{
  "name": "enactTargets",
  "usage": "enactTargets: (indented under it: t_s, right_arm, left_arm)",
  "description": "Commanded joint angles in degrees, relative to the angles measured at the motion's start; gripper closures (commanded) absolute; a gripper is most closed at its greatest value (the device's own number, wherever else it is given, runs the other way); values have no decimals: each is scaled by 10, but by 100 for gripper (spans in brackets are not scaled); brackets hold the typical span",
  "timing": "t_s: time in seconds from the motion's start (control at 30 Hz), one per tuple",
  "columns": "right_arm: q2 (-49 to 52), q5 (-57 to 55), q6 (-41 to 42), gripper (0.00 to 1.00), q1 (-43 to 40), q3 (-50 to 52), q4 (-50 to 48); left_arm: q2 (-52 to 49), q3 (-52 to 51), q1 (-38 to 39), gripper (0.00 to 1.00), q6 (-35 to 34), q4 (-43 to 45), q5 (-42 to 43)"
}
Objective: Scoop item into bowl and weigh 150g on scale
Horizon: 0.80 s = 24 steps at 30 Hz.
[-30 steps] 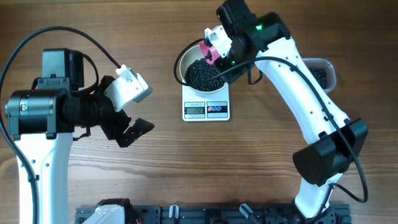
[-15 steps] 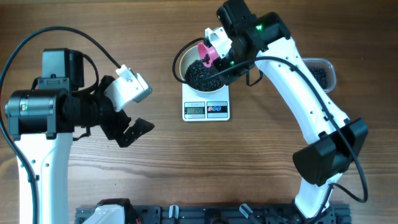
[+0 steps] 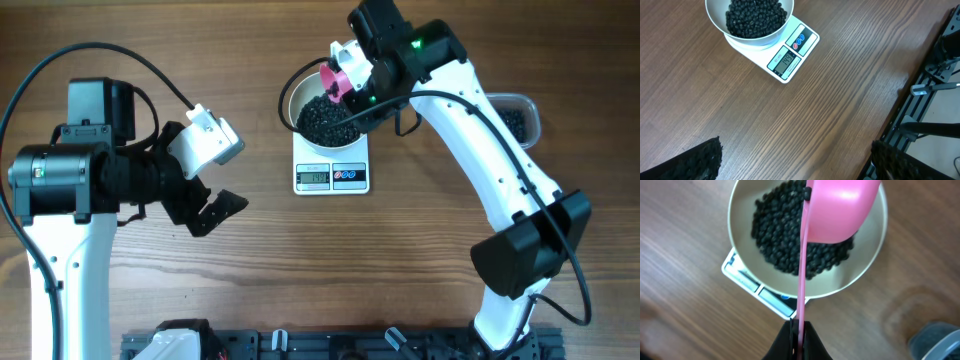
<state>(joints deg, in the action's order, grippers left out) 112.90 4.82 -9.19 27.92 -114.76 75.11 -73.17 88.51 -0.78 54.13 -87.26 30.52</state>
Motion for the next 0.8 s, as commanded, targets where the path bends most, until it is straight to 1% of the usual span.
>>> enactTargets:
  t_s: [0.0, 0.1, 0.23, 0.53, 0.6, 0.67, 0.77]
  right_arm:
    - [-9, -29, 4, 96, 2, 2, -16]
    - [-8, -34, -6, 96, 2, 2, -9]
    - [-8, -75, -13, 96, 2, 2, -12]
    - [-8, 20, -11, 96, 2, 2, -19]
    - [-8, 18, -12, 96, 2, 2, -15]
    - [-8, -14, -12, 96, 2, 2, -7]
    - [-8, 1, 8, 96, 0, 2, -9]
  left_arm:
    - [6, 8, -3, 0, 5, 0, 4]
    - [6, 8, -3, 0, 5, 0, 4]
    - [6, 8, -3, 0, 5, 0, 4]
    - [6, 8, -3, 0, 5, 0, 4]
    - [6, 8, -3, 0, 5, 0, 4]
    - [6, 8, -3, 0, 5, 0, 4]
    - [6, 8, -3, 0, 5, 0, 4]
